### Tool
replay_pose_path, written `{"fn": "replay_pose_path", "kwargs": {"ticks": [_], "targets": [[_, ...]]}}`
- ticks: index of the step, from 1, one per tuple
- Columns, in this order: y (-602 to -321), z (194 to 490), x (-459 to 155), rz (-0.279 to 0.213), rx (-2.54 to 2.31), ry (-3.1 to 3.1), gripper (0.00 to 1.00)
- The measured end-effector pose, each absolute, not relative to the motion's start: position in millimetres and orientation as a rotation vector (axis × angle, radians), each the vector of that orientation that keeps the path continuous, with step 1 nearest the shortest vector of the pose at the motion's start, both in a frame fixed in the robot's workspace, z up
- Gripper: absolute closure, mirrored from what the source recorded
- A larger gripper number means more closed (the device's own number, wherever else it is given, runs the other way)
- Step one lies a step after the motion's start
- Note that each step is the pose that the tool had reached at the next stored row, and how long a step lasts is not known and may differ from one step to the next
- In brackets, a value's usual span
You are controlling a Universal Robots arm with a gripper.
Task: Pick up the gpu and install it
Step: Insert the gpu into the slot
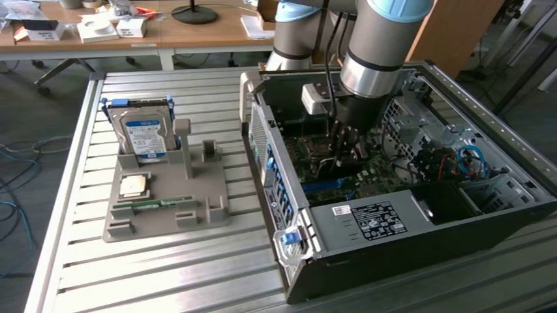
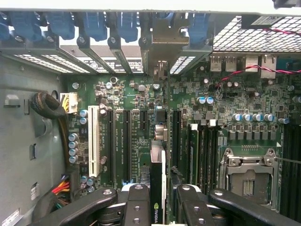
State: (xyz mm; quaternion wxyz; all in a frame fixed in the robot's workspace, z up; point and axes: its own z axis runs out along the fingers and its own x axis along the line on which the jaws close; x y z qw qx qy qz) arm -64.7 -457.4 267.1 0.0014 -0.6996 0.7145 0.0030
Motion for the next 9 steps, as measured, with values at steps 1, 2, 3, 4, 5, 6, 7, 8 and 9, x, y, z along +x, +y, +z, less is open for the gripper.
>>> {"fn": "replay_pose_path", "kwargs": {"ticks": [1, 2, 3, 4, 5, 6, 7, 8, 9], "targets": [[-457.4, 267.1, -64.7, 0.01, -2.196, 2.243, 0.73], [-457.4, 267.0, -64.7, 0.01, -2.196, 2.243, 0.73], [-457.4, 267.1, -64.7, 0.011, -2.196, 2.244, 0.73], [-457.4, 267.1, -64.7, 0.012, -2.197, 2.244, 0.73], [-457.4, 267.0, -64.7, 0.012, -2.197, 2.244, 0.73], [-457.4, 267.1, -64.7, 0.012, -2.197, 2.244, 0.73], [-457.4, 267.0, -64.6, 0.013, -2.197, 2.244, 0.73], [-457.4, 267.0, -64.5, 0.014, -2.198, 2.245, 0.73], [-457.4, 267.1, -64.5, 0.015, -2.198, 2.245, 0.73]]}}
